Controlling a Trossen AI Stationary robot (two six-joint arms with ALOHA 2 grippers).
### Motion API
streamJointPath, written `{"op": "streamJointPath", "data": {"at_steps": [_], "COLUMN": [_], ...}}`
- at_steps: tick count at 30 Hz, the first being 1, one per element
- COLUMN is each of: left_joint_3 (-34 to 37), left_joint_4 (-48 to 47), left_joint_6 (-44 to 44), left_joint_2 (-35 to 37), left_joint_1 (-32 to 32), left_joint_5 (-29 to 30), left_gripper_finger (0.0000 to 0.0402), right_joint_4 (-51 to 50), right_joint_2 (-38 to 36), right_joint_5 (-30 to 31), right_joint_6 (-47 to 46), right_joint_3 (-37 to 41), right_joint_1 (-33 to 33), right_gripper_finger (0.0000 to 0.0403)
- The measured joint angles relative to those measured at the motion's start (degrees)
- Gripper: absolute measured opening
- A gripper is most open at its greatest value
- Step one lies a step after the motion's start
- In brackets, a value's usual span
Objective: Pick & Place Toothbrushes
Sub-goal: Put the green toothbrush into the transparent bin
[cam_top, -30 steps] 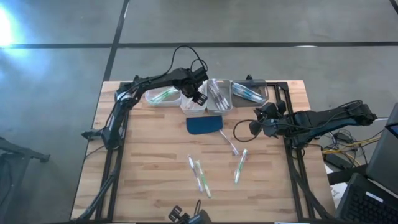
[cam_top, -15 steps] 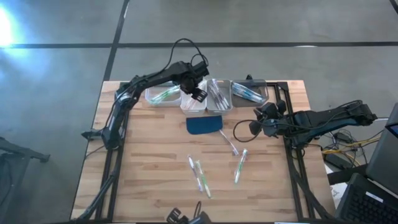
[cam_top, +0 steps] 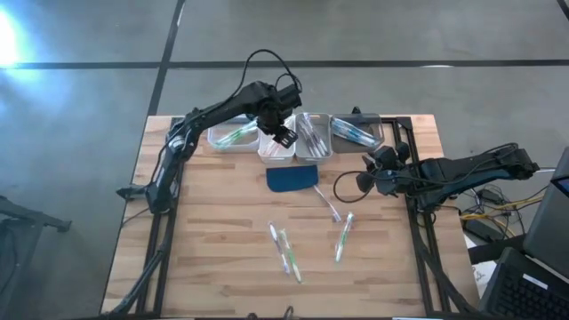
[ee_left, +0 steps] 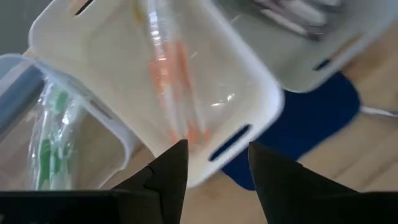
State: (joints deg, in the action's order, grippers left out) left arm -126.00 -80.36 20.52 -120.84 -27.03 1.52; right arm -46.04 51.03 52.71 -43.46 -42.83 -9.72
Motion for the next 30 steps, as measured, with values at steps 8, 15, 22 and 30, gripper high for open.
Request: {"op": "streamJointPath", "data": {"at_steps": [8, 15, 22, 30], "left_joint_3": [-4.01, -4.01, -3.92, -3.02], "left_joint_4": [-0.45, -1.27, -1.7, -1.7], "left_joint_6": [-2.03, -2.1, -1.87, 0.56], "left_joint_2": [2.06, 5.91, 8.92, 10.34], "left_joint_1": [6.23, 12.21, 18.79, 26.65], "left_joint_5": [3.22, 11.13, 17.14, 18.59], "left_gripper_finger": [0.0172, 0.0172, 0.0172, 0.0172], "right_joint_4": [0.11, 0.17, 0.44, 0.84], "right_joint_2": [0.0, 0.0, 0.0, 0.0], "right_joint_5": [-0.02, 0.0, 0.0, 0.23], "right_joint_6": [0.0, 0.0, 0.0, 0.01], "right_joint_3": [0.0, 0.0, 0.0, 0.0], "right_joint_1": [0.0, 0.02, 0.01, 0.02], "right_gripper_finger": [0.0119, 0.0134, 0.0147, 0.0158]}}
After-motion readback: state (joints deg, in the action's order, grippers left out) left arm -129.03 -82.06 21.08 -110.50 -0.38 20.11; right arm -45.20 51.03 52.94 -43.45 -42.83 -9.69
